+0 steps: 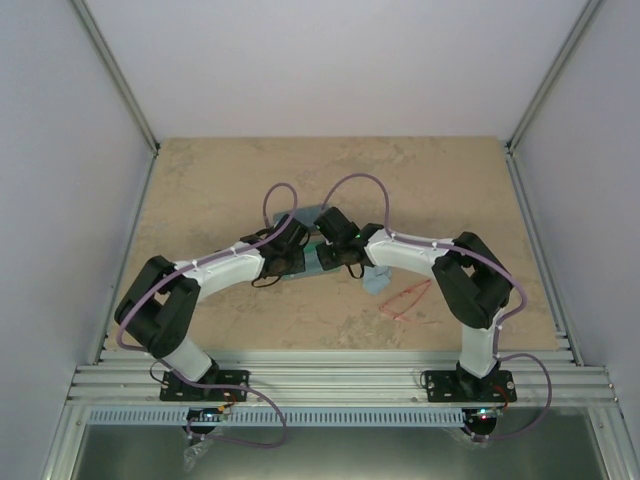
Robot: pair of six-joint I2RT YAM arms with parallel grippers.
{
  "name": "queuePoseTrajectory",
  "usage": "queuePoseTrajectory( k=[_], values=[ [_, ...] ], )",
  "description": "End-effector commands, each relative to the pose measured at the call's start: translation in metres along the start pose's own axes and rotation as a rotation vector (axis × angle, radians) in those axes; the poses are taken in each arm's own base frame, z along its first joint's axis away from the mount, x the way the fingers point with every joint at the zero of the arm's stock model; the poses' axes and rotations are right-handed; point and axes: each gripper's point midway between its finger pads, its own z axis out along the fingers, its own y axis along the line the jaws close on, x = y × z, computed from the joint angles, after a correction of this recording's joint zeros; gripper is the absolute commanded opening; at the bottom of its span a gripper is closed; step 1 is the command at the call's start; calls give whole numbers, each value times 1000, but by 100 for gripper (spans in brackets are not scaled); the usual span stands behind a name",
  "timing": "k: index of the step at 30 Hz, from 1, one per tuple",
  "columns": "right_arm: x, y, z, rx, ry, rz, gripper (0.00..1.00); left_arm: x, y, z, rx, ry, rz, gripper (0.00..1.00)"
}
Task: Organize the sunglasses
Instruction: Place the glasses cleaning cloth in the sunglasses case, then adjust the glasses cleaning cloth in the sunglasses case.
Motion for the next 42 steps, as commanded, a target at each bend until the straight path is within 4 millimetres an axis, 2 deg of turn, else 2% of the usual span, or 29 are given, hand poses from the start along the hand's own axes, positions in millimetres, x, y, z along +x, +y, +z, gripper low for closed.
queuePoseTrajectory(
  k=[1, 3, 6, 9, 14, 17, 24, 28, 31, 36, 42],
  values=[
    [-3, -8, 1, 37, 5, -15, 13, -3, 8, -2, -43, -11, 1, 15],
    [-7, -9, -6, 35, -9, -13, 18, -7, 9, -9, -43, -29, -3, 21],
    [-13, -4, -19, 6, -32, -17, 23, -12, 9, -18, -36, -53, -12, 24],
    [-16, 2, -26, -32, -42, -19, 24, -17, -2, -24, 24, -69, -16, 24],
    [-13, 20, -22, -136, -24, -34, 24, -12, -31, -19, 192, -47, 14, 23],
    [-11, 28, -17, -186, -2, -40, 23, -5, -39, -9, 227, -13, 27, 21],
    [-3, 26, 2, -242, 48, -30, 22, 8, -30, 12, 180, 29, 29, 21],
    [0, 17, 7, -240, 67, -20, 23, 12, -14, 19, 103, 28, 24, 22],
    [5, 12, 9, -234, 76, -9, 23, 15, -4, 21, 64, 19, 11, 24],
    [14, 9, 18, -224, 105, -1, 23, 15, 2, 22, 33, 13, 11, 29],
    [11, -1, 17, -173, 86, 29, 22, 16, 5, 22, 18, 16, 13, 31]
  ],
)
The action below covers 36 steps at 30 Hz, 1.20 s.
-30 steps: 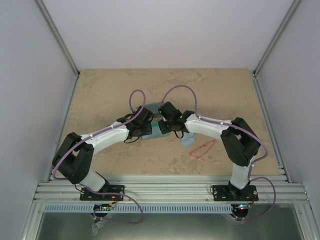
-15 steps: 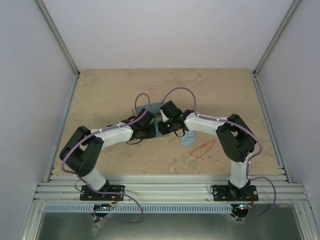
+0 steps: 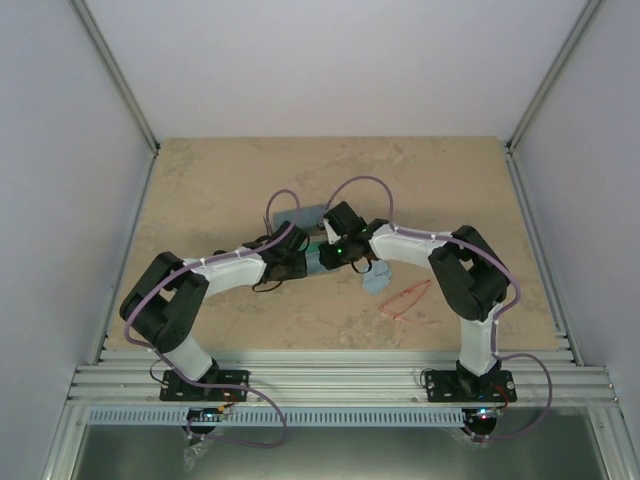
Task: Organize the sunglasses
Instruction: Adjust the glasses cleaning cloth in the sunglasses case.
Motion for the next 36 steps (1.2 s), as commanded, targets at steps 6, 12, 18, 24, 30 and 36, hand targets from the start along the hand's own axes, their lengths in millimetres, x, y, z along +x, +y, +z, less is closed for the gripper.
queuePoseTrajectory(
  k=[6, 12, 18, 24, 30, 36],
  values=[
    [-9, -27, -16, 155, -67, 56, 21, -11, 14, -11, -77, -51, -17, 33],
    [-16, 6, -23, -28, -97, 27, 22, -26, -14, -31, 97, -131, -14, 36],
    [-7, 14, -4, -96, -41, 11, 21, -13, -10, -13, 85, -88, -8, 17],
    [-3, 4, 7, -65, -13, 15, 20, -8, -1, -1, 53, -96, -14, 17],
    [-3, -8, 12, -33, -16, 54, 20, -4, 15, 6, -11, -112, -29, 17],
    [-11, -22, 9, 31, -56, 107, 18, -5, 23, 6, -60, -115, -36, 19]
  ],
)
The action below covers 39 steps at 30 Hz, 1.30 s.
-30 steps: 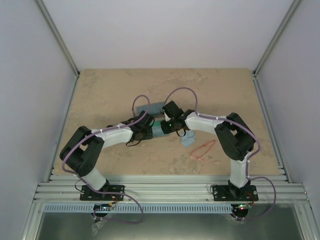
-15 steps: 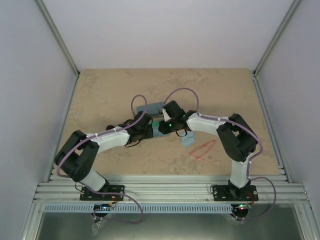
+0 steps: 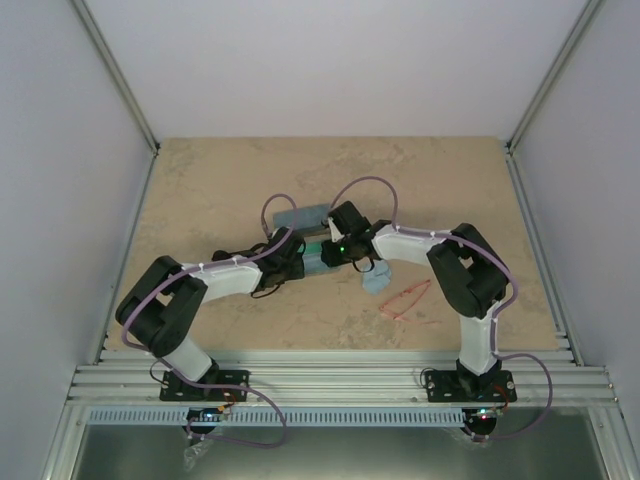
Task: Organize the sunglasses
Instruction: Adjust the glasses cleaning cloth in the sunglasses case, then pick up the sunglasses from the center of the board.
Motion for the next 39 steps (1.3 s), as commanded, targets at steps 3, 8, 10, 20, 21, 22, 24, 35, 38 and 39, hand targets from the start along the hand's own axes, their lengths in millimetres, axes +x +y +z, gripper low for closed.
queuePoseTrajectory(
  k=[3, 8, 10, 20, 21, 22, 24, 35, 38, 39],
  values=[
    [-11, -23, -2, 122, -50, 75, 18, 3, 23, 4, -119, 3, -20, 20],
    [-14, -30, -11, 166, -82, 96, 18, -1, 27, -1, -158, 0, -26, 22],
    [-18, -26, -19, 154, -103, 87, 18, -5, 12, -5, -88, 16, -10, 25],
    [-34, -12, -111, 132, -297, 87, 23, -47, -34, -71, 166, -113, 14, 46],
    [-30, -21, -120, 177, -309, 106, 23, -50, -35, -78, 177, -133, 12, 47],
    [-27, -31, -132, 232, -329, 131, 24, -55, -37, -86, 196, -160, 14, 48],
    [-14, -57, -154, 354, -358, 191, 27, -64, -41, -102, 233, -210, 13, 54],
    [103, -144, -216, 691, -330, 572, 43, -89, -33, -161, 297, -438, 15, 99],
    [125, -148, -213, 690, -314, 659, 37, -86, -30, -161, 287, -431, 31, 99],
    [129, -148, -211, 681, -311, 674, 35, -84, -30, -162, 287, -428, 36, 99]
  ],
)
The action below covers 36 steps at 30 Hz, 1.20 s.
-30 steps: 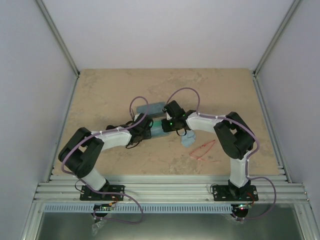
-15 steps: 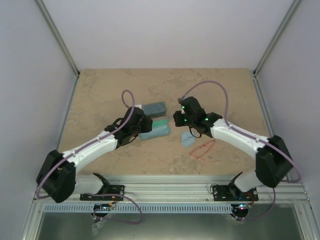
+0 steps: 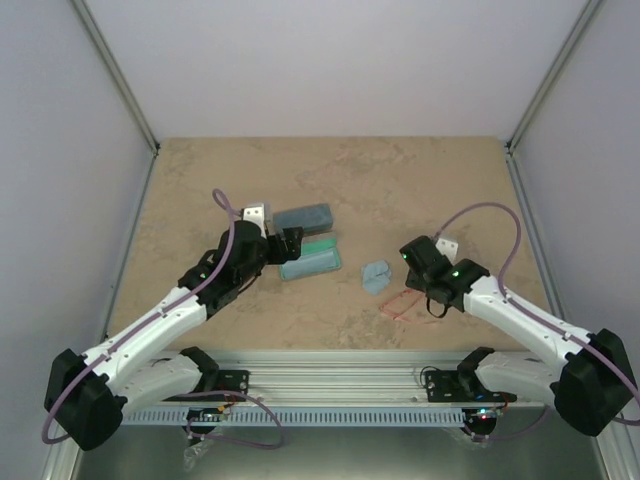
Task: Organize the sunglasses
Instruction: Pick up the sunglasses from the center of the board.
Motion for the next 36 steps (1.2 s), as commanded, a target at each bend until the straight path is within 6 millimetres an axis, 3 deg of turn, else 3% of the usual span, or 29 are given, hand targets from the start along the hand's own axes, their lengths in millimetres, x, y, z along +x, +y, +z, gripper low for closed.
queuePoseTrajectory(
  k=[1, 7, 13, 19, 24, 27, 31, 36],
  values=[
    [25, -33, 3, 95, 41, 142, 34, 2, 7, -3, -22, -4, 34, 99],
    [48, -30, 22, 58, 116, 203, 20, 5, 1, -4, 16, 7, 39, 99],
    [51, -21, 36, -36, 126, 232, 29, 9, -3, -1, 45, 20, 42, 99],
    [59, -30, 50, -2, 148, 228, 27, 12, -3, 3, 41, 32, 39, 99],
    [63, -30, 61, -6, 169, 218, 19, 12, -3, 5, 40, 41, 38, 99],
    [64, -29, 64, -3, 180, 204, 8, 10, -5, 4, 47, 33, 38, 99],
    [51, -24, 60, -17, 143, 175, 1, 5, -9, 0, 65, 15, 33, 100],
    [4, 5, 41, -124, 28, 72, 1, -4, -23, -8, 139, -13, 35, 99]
  ],
)
